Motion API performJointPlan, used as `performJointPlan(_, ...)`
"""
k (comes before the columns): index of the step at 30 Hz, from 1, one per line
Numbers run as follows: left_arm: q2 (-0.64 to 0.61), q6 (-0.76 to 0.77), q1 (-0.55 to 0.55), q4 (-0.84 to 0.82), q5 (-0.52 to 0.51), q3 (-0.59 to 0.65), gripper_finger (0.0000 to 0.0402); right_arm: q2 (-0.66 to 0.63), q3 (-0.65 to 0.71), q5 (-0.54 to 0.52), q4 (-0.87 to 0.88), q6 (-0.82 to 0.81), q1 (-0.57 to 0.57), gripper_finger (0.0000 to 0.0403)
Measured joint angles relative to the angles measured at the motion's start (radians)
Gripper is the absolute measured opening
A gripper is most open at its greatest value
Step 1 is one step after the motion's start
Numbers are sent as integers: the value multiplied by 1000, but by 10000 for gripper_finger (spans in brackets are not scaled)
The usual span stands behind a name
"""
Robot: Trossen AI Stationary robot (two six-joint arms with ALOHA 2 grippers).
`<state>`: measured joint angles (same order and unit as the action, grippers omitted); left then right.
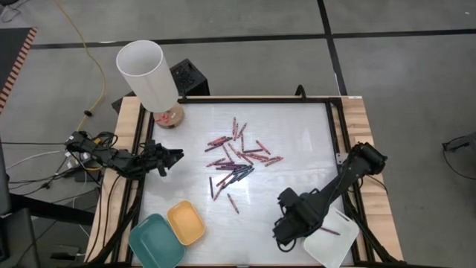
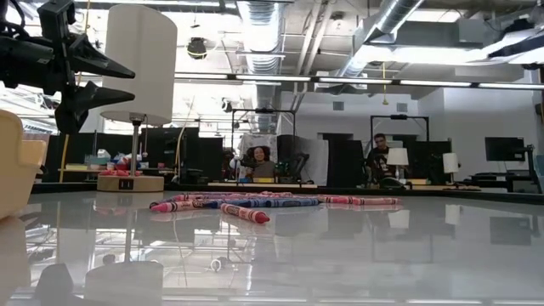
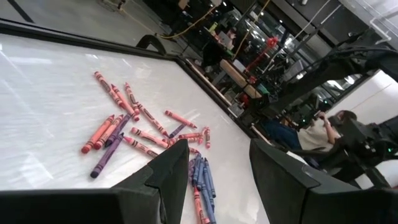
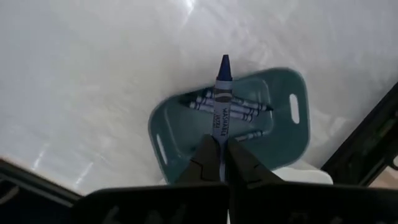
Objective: Sort crayons
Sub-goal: Put the blue crayon into the dark blue bin
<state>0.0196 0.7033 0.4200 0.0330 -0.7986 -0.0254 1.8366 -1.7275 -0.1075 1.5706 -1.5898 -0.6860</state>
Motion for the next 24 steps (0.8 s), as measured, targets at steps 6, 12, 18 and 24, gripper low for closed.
performJointPlan(6, 0, 0, 0, 0, -10, 0, 160, 0, 0, -5, 0, 192, -31, 1)
performJointPlan(12, 0, 0, 0, 0, -10, 0, 160, 0, 0, -49, 0, 445, -44, 1)
performJointPlan(18, 0, 0, 0, 0, -10, 0, 160, 0, 0, -50, 0, 688, -61, 1)
performJointPlan(24, 0, 0, 0, 0, -10, 0, 160, 0, 65, -46, 0, 732, -68, 1)
